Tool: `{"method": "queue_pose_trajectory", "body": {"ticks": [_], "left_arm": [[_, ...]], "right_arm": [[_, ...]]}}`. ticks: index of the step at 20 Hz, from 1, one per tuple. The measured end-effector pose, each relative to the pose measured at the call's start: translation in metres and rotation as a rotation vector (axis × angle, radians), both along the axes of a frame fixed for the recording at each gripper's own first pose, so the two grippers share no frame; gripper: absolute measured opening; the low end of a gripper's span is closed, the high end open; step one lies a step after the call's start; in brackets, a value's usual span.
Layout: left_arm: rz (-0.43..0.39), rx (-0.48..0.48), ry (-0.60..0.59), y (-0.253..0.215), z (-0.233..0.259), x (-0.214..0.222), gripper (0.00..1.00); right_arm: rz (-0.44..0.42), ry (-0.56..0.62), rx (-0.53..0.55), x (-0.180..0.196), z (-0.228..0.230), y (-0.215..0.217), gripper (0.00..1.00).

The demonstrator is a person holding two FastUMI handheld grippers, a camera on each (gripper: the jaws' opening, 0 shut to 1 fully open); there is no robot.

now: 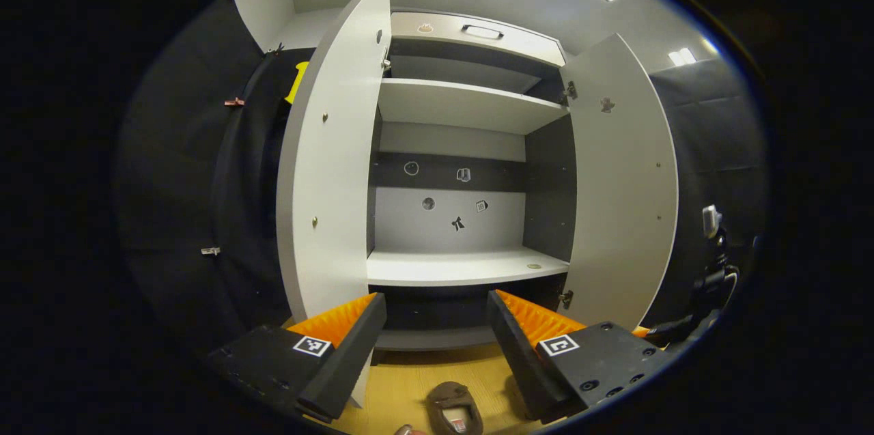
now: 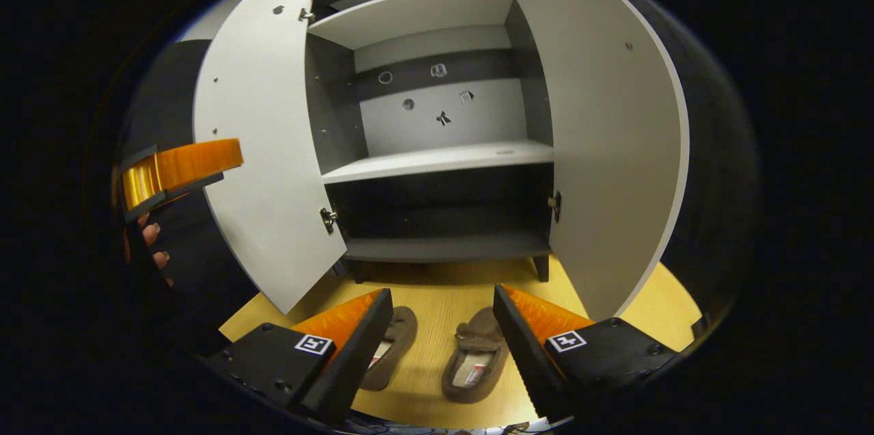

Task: Grab one shoe with the right hand and put it into the shoe cabinet, grab the other shoe with the left hand and put it into the shoe cabinet; then close the right door with the right hand and the left door with the left hand.

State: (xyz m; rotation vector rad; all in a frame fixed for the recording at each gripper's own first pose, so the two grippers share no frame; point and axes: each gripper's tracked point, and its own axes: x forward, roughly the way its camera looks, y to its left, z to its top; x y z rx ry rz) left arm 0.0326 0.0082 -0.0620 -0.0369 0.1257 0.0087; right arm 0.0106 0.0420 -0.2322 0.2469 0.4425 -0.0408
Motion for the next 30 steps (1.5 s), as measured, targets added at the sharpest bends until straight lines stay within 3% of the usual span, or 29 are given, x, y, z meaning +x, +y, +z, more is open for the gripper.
{"method": "queue_pose_trajectory", "body": {"ticks": [4,15,16,18,21,24,25,26,28,29,30], "left_arm": [[-0.034,0.012,0.027,-0.011,-0.021,0.006,0.95],[-0.096,-0.022,0.134,-0.033,-0.079,0.019,0.95],[-0.102,-0.021,0.143,-0.033,-0.084,0.02,0.95],[-0.099,-0.016,0.17,-0.031,-0.096,0.021,0.95],[-0.087,-0.024,0.189,-0.025,-0.105,0.024,0.95],[-0.078,-0.024,0.203,-0.019,-0.112,0.026,0.95],[-0.076,-0.023,0.211,-0.018,-0.115,0.025,0.95],[-0.074,-0.023,0.216,-0.016,-0.116,0.026,0.95],[-0.068,-0.026,0.222,-0.013,-0.119,0.026,0.95],[-0.065,-0.029,0.224,-0.012,-0.12,0.026,0.95],[-0.063,-0.032,0.227,-0.011,-0.12,0.026,0.95]], "right_arm": [[-0.005,0.134,0.028,-0.007,-0.069,0.009,0.99],[-0.005,0.283,0.054,0.007,-0.178,0.022,0.93],[-0.004,0.274,0.044,0.013,-0.184,0.021,0.82],[0.009,0.275,0.005,0.022,-0.195,0.021,0.75],[0.02,0.258,-0.044,0.043,-0.208,0.022,0.75],[-0.005,0.268,-0.075,0.058,-0.221,0.013,0.69],[-0.018,0.274,-0.087,0.06,-0.223,0.008,0.64],[-0.024,0.275,-0.099,0.062,-0.225,0.004,0.48],[-0.015,0.292,-0.109,0.063,-0.23,0.003,0.33],[-0.021,0.302,-0.141,0.059,-0.226,-0.002,0.33],[-0.016,0.285,-0.135,0.062,-0.221,0.0,0.12]]}}
